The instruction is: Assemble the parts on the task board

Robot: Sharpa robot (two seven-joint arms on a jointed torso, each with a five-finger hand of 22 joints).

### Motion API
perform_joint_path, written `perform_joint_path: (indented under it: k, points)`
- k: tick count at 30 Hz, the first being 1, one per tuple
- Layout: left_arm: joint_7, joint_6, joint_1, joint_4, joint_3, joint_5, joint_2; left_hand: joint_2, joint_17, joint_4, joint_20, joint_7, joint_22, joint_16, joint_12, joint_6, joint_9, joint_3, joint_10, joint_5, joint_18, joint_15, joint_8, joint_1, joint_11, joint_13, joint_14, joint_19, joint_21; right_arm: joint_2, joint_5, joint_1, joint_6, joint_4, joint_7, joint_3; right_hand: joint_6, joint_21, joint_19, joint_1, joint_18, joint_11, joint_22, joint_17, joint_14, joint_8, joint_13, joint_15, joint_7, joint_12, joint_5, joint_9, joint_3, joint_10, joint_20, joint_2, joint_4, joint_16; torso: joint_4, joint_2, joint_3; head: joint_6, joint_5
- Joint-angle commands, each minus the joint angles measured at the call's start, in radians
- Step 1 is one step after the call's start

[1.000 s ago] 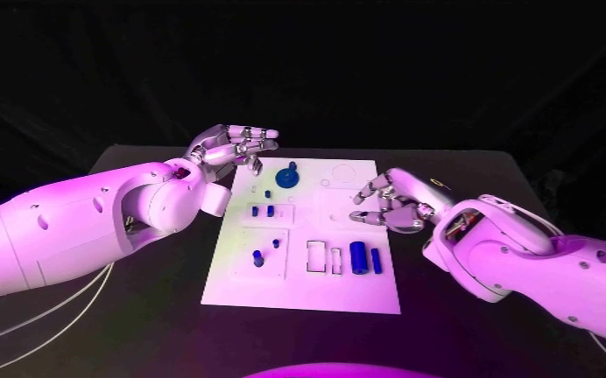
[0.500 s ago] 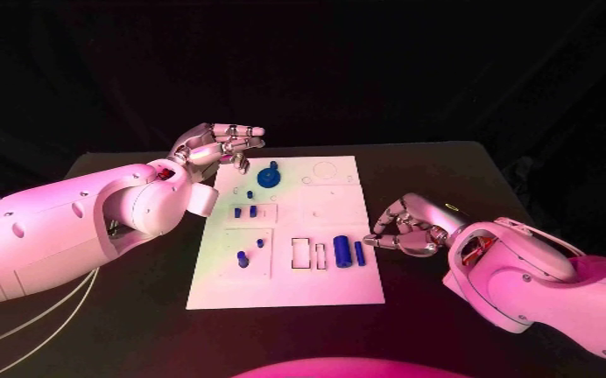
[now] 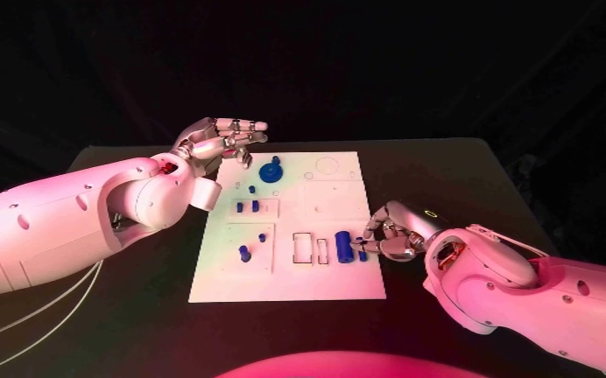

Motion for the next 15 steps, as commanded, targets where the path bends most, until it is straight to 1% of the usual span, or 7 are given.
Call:
perform_joint_path:
  k: [1, 6, 8, 10, 13, 15]
  points:
    - [0.008, 0.017, 0.000, 0.001, 0.000, 0.004, 0.002, 0.007, -0.002, 0.000, 0.002, 0.004, -0.001, -0.004, 0.006, -0.001, -0.001, -0.004, -0.007, 0.000, 0.011, 0.000, -0.002, -0.002, 0.001, 0.001, -0.005, -0.004, -0.006, 0.019, -0.044, -0.003, -0.013, -0.017, -0.029, 0.000, -0.009, 0.004, 0.012, 0.006, -0.006, -0.008, 0.051, 0.263, 0.102, 0.007, 0.394, 0.006, -0.001, 0.256, 0.004, 0.001, -0.007, 0.029, 0.002, 0.004, 0.001, 0.004, 0.0003, -0.001, -0.0005, -0.002, 0.003]
    - [0.008, 0.018, 0.000, 0.001, 0.000, 0.004, 0.002, 0.007, -0.002, 0.000, 0.002, 0.004, -0.001, -0.004, 0.006, -0.001, -0.001, -0.004, -0.007, 0.000, 0.011, 0.000, -0.002, -0.002, 0.001, 0.001, -0.005, -0.004, -0.006, 0.049, -0.047, -0.008, -0.015, -0.041, -0.031, 0.000, -0.010, 0.003, 0.012, 0.006, -0.006, -0.007, 0.050, 0.263, 0.102, 0.006, 0.393, 0.006, -0.001, 0.254, 0.006, 0.002, -0.008, 0.028, 0.002, 0.004, 0.002, 0.004, 0.0000, 0.001, 0.0007, -0.003, 0.006]
    - [0.008, 0.018, 0.000, 0.001, 0.000, 0.004, 0.002, 0.007, -0.002, 0.000, 0.002, 0.004, -0.001, -0.004, 0.006, -0.001, -0.001, -0.004, -0.007, 0.000, 0.011, 0.000, -0.002, -0.002, 0.001, 0.001, -0.005, -0.004, -0.006, 0.060, -0.050, -0.010, -0.015, -0.048, -0.031, 0.000, -0.011, 0.002, 0.012, 0.006, -0.006, -0.007, 0.050, 0.263, 0.102, 0.006, 0.393, 0.006, -0.001, 0.254, 0.008, 0.004, -0.009, 0.027, 0.002, 0.005, 0.002, 0.004, -0.0016, 0.000, 0.0006, -0.004, 0.010]
    - [0.007, 0.019, 0.000, 0.002, 0.000, 0.004, 0.001, 0.007, -0.002, 0.000, 0.002, 0.004, -0.001, -0.004, 0.006, -0.001, -0.001, -0.004, -0.007, 0.000, 0.011, 0.000, -0.002, -0.002, 0.001, 0.001, -0.005, -0.004, -0.006, 0.072, -0.051, -0.013, -0.015, -0.056, -0.032, 0.000, -0.011, 0.002, 0.012, 0.006, -0.006, -0.007, 0.050, 0.263, 0.102, 0.006, 0.393, 0.006, -0.001, 0.254, 0.008, 0.004, -0.010, 0.027, 0.002, 0.006, 0.002, 0.004, -0.0018, 0.000, 0.0008, -0.005, 0.012]
    - [0.006, 0.020, 0.000, 0.002, 0.000, 0.004, 0.001, 0.007, -0.002, 0.000, 0.002, 0.004, -0.001, -0.004, 0.006, -0.001, -0.001, -0.004, -0.007, 0.000, 0.011, 0.000, -0.002, -0.002, 0.001, 0.001, -0.005, -0.004, -0.006, 0.084, -0.052, -0.016, -0.011, -0.066, -0.032, 0.000, -0.011, 0.002, 0.012, 0.006, -0.006, -0.007, 0.050, 0.263, 0.102, 0.006, 0.393, 0.006, -0.001, 0.254, 0.008, 0.004, -0.010, 0.027, 0.002, 0.006, 0.002, 0.004, 0.0000, 0.001, 0.0007, -0.005, 0.013]
    - [0.006, 0.020, 0.000, 0.002, 0.000, 0.004, 0.002, 0.007, -0.002, 0.000, 0.002, 0.004, -0.001, -0.004, 0.006, -0.001, -0.001, -0.004, -0.007, 0.000, 0.011, 0.000, -0.002, -0.002, 0.001, 0.001, -0.005, -0.004, -0.006, 0.092, -0.052, -0.019, -0.006, -0.073, -0.032, 0.000, -0.011, 0.002, 0.012, 0.006, -0.006, -0.007, 0.050, 0.263, 0.102, 0.006, 0.393, 0.006, -0.001, 0.254, 0.008, 0.004, -0.010, 0.027, 0.002, 0.006, 0.002, 0.004, -0.0001, 0.001, 0.0004, -0.006, 0.014]
